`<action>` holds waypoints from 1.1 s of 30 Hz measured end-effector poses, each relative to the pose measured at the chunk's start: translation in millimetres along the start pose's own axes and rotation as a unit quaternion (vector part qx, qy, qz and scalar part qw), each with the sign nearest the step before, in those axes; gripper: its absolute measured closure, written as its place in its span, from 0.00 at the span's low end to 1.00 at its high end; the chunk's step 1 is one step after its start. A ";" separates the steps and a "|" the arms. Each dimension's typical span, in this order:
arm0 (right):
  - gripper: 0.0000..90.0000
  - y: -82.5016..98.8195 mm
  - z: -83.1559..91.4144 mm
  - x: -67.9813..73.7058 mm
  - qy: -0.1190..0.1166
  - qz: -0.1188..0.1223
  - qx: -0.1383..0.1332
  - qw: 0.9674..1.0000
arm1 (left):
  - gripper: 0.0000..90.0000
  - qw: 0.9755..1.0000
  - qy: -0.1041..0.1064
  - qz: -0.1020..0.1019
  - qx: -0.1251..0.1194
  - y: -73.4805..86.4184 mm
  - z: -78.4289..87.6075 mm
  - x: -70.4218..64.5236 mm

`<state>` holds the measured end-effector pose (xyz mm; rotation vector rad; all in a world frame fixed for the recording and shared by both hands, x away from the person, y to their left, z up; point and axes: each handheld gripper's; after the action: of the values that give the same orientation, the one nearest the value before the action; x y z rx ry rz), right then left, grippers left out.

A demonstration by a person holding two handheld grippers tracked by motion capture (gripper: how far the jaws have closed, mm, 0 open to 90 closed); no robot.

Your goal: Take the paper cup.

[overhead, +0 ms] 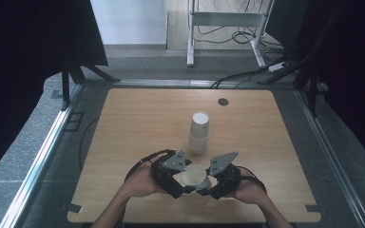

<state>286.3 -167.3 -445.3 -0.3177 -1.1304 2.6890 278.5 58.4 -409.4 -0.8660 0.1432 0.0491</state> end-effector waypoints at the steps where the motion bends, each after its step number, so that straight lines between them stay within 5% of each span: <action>1: 0.41 1.1 0.3 0.3 0.002 -0.002 -0.007 1.000 | 0.18 1.000 0.001 0.002 -0.007 0.6 0.8 0.3; 6: 0.41 6.2 0.2 0.9 0.006 -0.009 -0.037 0.999 | 0.18 0.999 0.011 0.010 -0.036 4.3 1.6 1.9; 15: 0.41 10.3 -3.2 1.7 0.003 -0.019 -0.066 0.998 | 0.18 0.999 0.009 0.007 -0.039 6.3 -7.0 4.4; 25: 0.40 12.0 -5.7 0.8 0.000 -0.023 -0.072 0.997 | 0.31 0.999 0.007 -0.005 -0.044 4.9 -10.7 4.4; 33: 0.40 13.2 -8.2 0.4 -0.005 -0.016 -0.069 0.997 | 0.35 1.000 0.001 -0.018 -0.023 1.0 -12.5 1.5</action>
<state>286.8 -170.6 -460.5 -0.3065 -1.3166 2.5919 278.6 49.5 -418.4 -0.9135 0.1296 0.0176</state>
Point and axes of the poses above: each handheld gripper's, and its own axes: z roughly backward along the jaws, y roughly out of its underside, x roughly to its left, and after that the axes turned 13 degrees about y, right-handed
